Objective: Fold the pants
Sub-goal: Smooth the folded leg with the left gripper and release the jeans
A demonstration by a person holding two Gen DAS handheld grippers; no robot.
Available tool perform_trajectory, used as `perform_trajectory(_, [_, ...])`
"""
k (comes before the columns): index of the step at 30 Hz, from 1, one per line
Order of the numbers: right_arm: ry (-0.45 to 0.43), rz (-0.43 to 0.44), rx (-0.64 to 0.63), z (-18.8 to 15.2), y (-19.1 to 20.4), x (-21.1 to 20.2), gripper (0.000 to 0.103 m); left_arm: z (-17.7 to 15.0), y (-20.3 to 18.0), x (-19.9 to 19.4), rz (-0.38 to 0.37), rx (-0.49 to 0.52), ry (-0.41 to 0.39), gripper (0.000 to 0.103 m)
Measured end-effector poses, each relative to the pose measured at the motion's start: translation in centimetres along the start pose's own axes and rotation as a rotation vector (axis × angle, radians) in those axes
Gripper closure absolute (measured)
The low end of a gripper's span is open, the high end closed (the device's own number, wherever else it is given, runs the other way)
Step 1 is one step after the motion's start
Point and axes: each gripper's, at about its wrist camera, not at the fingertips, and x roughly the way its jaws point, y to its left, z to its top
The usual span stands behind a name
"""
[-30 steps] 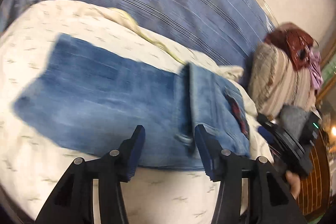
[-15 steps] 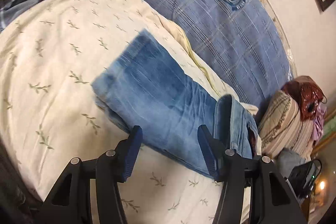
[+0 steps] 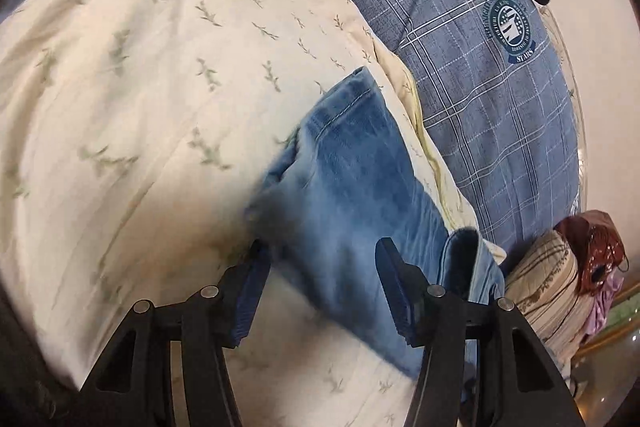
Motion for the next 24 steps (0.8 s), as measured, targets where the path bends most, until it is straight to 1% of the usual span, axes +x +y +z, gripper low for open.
perform_trajectory(1, [-0.009,0.001,-0.01,-0.1,0.2,-0.2,0.035,0.3,-0.1,0.2,0.013,-0.003,0.0,0.07])
perform_trajectory(2, [-0.016,0.008,-0.015,0.0,0.4,-0.4,0.035,0.4,-0.1,0.4,0.037,-0.001,-0.004,0.09])
perform_trajectory(3, [-0.023,0.013,-0.016,0.0,0.5,-0.6,0.035,0.4,-0.1,0.7,0.048,0.004,0.003,0.09])
perform_trajectory(6, [-0.043,0.054,-0.017,0.3,0.8,-1.3,0.036,0.2,0.4,0.5,0.032,-0.026,-0.009,0.087])
perform_trajectory(7, [-0.051,0.065,-0.015,0.4,1.1,-1.5,0.037,0.2,0.2,0.5,0.037,-0.025,-0.017,0.086])
perform_trajectory(8, [-0.055,0.072,-0.022,0.5,1.3,-1.7,0.037,0.3,0.2,0.5,0.045,-0.028,-0.024,0.082])
perform_trajectory(9, [-0.059,0.073,-0.03,0.6,1.5,-1.9,0.039,0.5,0.2,0.7,0.051,-0.038,-0.029,0.081])
perform_trajectory(10, [-0.063,0.072,-0.035,0.8,1.8,-2.1,0.042,0.6,0.4,0.7,0.046,-0.044,-0.03,0.081])
perform_trajectory(11, [-0.067,0.077,-0.038,1.1,2.0,-2.3,0.052,0.7,0.3,0.8,0.045,-0.047,-0.03,0.082])
perform_trajectory(12, [-0.07,0.089,-0.037,1.3,2.3,-2.5,0.055,0.6,0.3,0.7,0.05,-0.038,-0.033,0.084])
perform_trajectory(13, [-0.071,0.1,-0.043,1.6,2.6,-2.7,0.056,0.6,0.1,0.6,0.065,-0.019,-0.038,0.088])
perform_trajectory(15, [-0.07,0.093,-0.066,2.1,3.3,-2.7,0.056,0.2,-0.6,0.4,0.096,0.03,-0.055,0.09])
perform_trajectory(17, [-0.053,0.105,-0.081,2.9,3.9,-2.2,0.056,-0.1,-1.3,0.0,0.105,0.057,-0.075,0.091])
perform_trajectory(18, [-0.029,0.122,-0.075,3.4,4.2,-1.4,0.056,-0.2,-1.5,-0.1,0.112,0.069,-0.079,0.091])
perform_trajectory(20, [0.019,0.151,-0.061,3.8,4.5,0.0,0.056,-0.2,-1.5,0.4,0.139,0.072,-0.055,0.088])
perform_trajectory(21, [0.04,0.168,-0.052,3.9,4.7,0.9,0.056,-0.2,-1.0,0.7,0.128,0.047,-0.042,0.088])
perform_trajectory(23, [0.081,0.189,-0.037,3.6,5.0,2.9,0.057,-0.1,-0.4,0.5,0.087,-0.002,-0.04,0.086])
perform_trajectory(24, [0.101,0.175,-0.039,3.2,5.1,3.8,0.058,0.0,-0.4,0.6,0.078,-0.009,-0.034,0.086])
